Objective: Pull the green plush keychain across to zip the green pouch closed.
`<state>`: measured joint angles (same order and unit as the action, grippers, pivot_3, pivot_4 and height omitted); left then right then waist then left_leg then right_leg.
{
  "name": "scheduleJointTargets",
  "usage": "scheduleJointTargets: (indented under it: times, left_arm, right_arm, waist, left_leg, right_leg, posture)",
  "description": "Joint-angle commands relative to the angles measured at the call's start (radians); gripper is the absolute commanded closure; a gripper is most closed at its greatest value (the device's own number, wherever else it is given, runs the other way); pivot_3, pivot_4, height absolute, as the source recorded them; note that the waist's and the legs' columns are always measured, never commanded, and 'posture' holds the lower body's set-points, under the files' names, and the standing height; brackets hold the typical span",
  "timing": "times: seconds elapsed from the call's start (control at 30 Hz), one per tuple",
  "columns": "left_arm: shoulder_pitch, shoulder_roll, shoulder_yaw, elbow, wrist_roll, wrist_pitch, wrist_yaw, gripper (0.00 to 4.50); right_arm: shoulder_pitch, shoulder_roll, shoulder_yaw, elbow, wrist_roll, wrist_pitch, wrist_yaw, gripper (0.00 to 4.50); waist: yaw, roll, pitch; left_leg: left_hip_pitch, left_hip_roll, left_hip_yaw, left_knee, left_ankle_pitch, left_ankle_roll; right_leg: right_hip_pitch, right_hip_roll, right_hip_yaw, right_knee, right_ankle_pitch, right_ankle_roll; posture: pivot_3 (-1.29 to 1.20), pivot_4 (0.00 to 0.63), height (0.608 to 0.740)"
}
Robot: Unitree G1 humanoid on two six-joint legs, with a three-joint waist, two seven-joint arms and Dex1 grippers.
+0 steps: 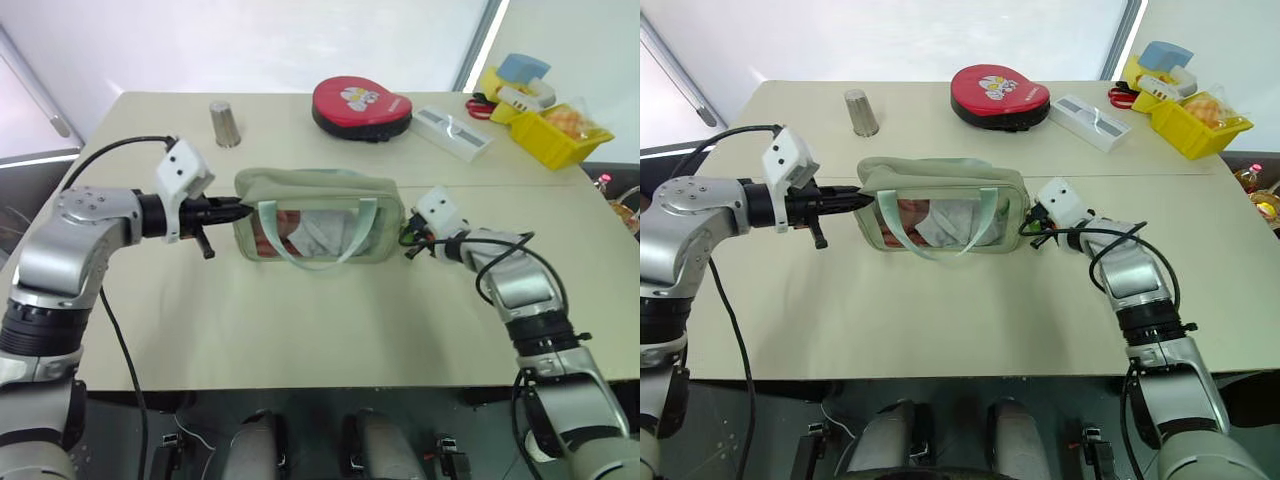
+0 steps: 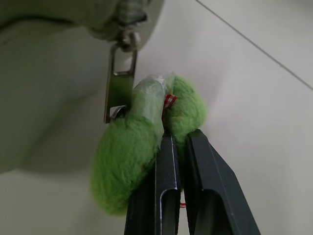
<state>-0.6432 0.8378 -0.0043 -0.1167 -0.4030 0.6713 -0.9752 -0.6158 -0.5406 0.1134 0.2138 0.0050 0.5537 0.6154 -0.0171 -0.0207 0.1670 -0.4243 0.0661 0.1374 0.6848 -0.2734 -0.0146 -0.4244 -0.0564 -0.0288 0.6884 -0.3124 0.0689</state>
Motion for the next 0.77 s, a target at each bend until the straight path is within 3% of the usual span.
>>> scheduleJointTargets:
  times: [0.03,0.13,0.17,0.23,0.43,0.47,0.6,0.77]
  left_arm:
    - [-0.005,0.015,0.023,-0.010,0.007,0.006,0.012,4.50]
    - [-0.001,0.014,0.026,-0.009,0.006,0.005,0.019,4.50]
    - [-0.001,0.011,0.029,-0.009,0.003,0.004,0.022,4.14]
    - [-0.006,0.009,0.040,-0.006,-0.014,0.014,0.020,3.39]
    - [-0.063,0.069,0.099,0.062,-0.063,0.055,-0.038,0.29]
    - [-0.072,0.085,0.109,0.074,-0.073,0.064,-0.051,0.03]
    - [-0.120,0.175,0.135,0.160,-0.081,0.064,-0.119,0.03]
    - [-0.146,0.221,0.140,0.244,-0.052,0.009,-0.158,0.03]
  right_arm:
    - [-0.027,0.008,-0.035,0.026,0.017,0.007,-0.009,4.45]
    - [-0.072,-0.001,-0.074,0.040,0.048,0.008,0.008,4.45]
    - [-0.090,-0.013,-0.089,0.041,0.064,0.016,0.027,4.14]
    - [-0.129,-0.043,-0.116,0.036,0.098,0.038,0.072,3.39]
    - [-0.280,-0.218,-0.118,-0.009,0.191,0.134,0.305,0.20]
    - [-0.300,-0.244,-0.112,-0.015,0.208,0.150,0.347,0.01]
    - [-0.377,-0.346,-0.088,-0.069,0.304,0.183,0.573,0.01]
    - [-0.381,-0.363,-0.083,-0.149,0.363,0.202,0.652,0.01]
  waist:
    - [-0.001,0.000,0.000]
    - [-0.001,0.000,0.000]
    - [-0.001,0.000,0.000]
    - [0.000,0.000,0.000]
    - [0.001,0.000,0.001]
    - [0.001,0.000,0.001]
    - [-0.002,0.000,0.001]
    - [0.000,0.000,0.001]
  left_leg:
    - [0.000,0.000,0.000,0.000,0.000,0.000]
    - [0.000,0.000,0.000,0.000,0.000,0.000]
    - [0.000,0.000,0.000,0.000,0.000,0.000]
    - [0.000,0.000,0.000,0.000,0.000,0.000]
    - [-0.001,0.000,0.000,0.000,0.000,0.000]
    - [-0.001,0.000,0.000,0.000,0.000,0.000]
    - [-0.002,0.000,0.000,-0.002,0.000,0.000]
    - [-0.001,0.000,0.000,-0.001,0.000,0.000]
  right_leg:
    - [0.000,0.000,0.000,0.000,0.000,0.000]
    - [0.000,0.000,0.000,0.000,0.000,0.000]
    - [0.000,0.000,0.000,0.000,0.000,0.000]
    - [0.000,0.000,0.000,0.000,0.000,0.000]
    - [-0.001,0.000,0.000,0.000,0.000,0.000]
    - [-0.001,0.000,0.000,-0.001,0.000,0.000]
    - [-0.002,0.001,0.000,-0.002,0.000,0.000]
    - [-0.002,0.001,0.000,-0.002,0.000,0.000]
  posture:
    - [0.00,0.150,0.740]
    - [0.00,0.150,0.740]
    - [0.00,0.150,0.740]
    - [0.00,0.150,0.740]
    - [0.00,0.150,0.740]
    - [0.00,0.150,0.740]
    - [0.00,0.150,0.740]
    - [0.00,0.150,0.740]
